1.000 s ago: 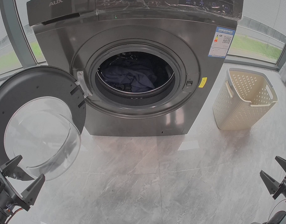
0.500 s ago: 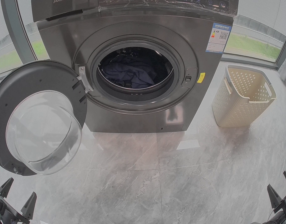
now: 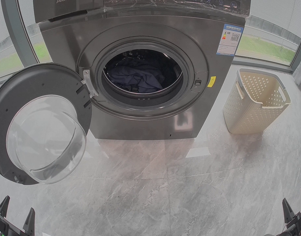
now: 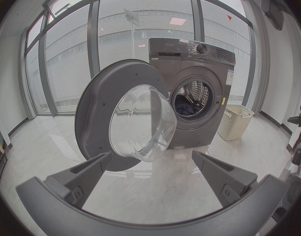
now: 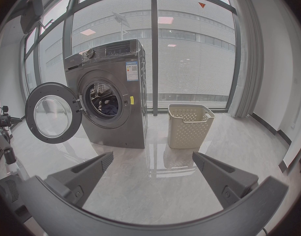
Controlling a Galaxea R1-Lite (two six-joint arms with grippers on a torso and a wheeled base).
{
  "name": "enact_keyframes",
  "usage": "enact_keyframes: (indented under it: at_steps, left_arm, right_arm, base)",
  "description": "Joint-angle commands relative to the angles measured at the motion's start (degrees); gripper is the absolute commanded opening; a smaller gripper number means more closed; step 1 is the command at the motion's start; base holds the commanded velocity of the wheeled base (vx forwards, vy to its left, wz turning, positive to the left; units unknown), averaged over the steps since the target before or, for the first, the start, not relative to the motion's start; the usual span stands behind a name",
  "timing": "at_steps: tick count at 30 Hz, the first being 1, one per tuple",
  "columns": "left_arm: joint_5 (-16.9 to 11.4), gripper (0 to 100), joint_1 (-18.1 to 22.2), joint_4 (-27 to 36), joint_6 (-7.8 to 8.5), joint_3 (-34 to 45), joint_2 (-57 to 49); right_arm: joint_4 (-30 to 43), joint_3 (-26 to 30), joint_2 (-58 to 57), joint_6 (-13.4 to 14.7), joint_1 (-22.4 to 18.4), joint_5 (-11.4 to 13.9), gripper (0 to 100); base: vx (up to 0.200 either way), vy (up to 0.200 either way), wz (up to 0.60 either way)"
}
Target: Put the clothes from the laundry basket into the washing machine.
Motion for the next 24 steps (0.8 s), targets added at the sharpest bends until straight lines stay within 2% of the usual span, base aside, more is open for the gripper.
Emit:
enact_keyframes:
  at_steps: [1, 5, 9, 24]
  left_arm:
    - [-0.07, 100, 0.07, 0.06, -0.60, 0.92, -1.14]
    - [-0.07, 100, 0.07, 0.06, -0.87, 0.92, -1.14]
    - [-0.07, 100, 0.07, -0.03, 0.01, 0.92, -1.14]
    - [-0.07, 100, 0.07, -0.03, -0.08, 0.92, -1.14]
  right_arm:
    - [-0.04, 0.90, -0.88, -0.06, -0.09, 0.17, 100]
    - [-0.04, 0.90, -1.06, 0.03, 0.00, 0.17, 100]
    - [-0.04, 0.90, -1.06, 0.03, 0.00, 0.17, 100]
    - [-0.04, 0.90, -1.06, 0.03, 0.00, 0.17, 100]
  base:
    - [0.000, 0.000, 0.00]
    - [0.000, 0.150, 0.00]
    - [0.000, 0.000, 0.00]
    - [0.000, 0.000, 0.00]
